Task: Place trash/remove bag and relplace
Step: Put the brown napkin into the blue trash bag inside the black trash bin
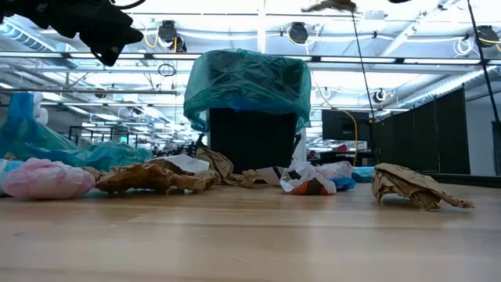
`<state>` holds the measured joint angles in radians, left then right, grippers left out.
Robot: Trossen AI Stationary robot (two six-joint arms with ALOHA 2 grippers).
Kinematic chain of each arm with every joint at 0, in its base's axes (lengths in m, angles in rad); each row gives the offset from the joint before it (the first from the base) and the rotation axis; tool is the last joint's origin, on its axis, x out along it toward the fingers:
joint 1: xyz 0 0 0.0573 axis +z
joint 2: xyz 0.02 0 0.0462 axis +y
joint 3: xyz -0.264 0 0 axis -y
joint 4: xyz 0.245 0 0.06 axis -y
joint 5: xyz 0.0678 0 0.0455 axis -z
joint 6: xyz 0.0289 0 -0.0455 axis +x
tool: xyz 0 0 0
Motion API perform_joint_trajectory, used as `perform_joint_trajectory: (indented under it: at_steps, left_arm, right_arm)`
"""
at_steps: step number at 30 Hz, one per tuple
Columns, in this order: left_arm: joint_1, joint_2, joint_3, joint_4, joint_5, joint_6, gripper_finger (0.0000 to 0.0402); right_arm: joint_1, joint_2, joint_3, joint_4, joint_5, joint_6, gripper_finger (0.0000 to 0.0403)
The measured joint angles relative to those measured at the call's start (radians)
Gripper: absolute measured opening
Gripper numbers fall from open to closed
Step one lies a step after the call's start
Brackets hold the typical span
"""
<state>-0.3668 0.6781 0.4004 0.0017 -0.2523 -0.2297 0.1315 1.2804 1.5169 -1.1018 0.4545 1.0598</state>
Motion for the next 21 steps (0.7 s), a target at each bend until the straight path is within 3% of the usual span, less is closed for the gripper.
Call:
perform_joint_trajectory:
  at_steps: [9,12,18,21]
  left_arm:
    - [0.000,0.000,0.000,0.037,0.000,-0.001,0.0127]
    - [0.000,0.000,0.000,0.047,0.012,-0.003,0.0127]
    - [0.000,0.000,0.000,0.043,0.045,-0.049,0.0127]
    - [0.000,0.000,0.000,0.043,0.061,-0.052,0.0127]
  right_arm:
    - [-0.160,0.237,0.165,0.398,-0.012,-0.481,0.0006]
    - [-0.228,0.286,0.175,0.420,-0.024,-0.503,0.0020]
    - [-0.350,0.374,0.175,0.389,-0.233,-0.501,0.0074]
    - [-0.371,0.396,0.175,0.391,-0.259,-0.499,0.0110]
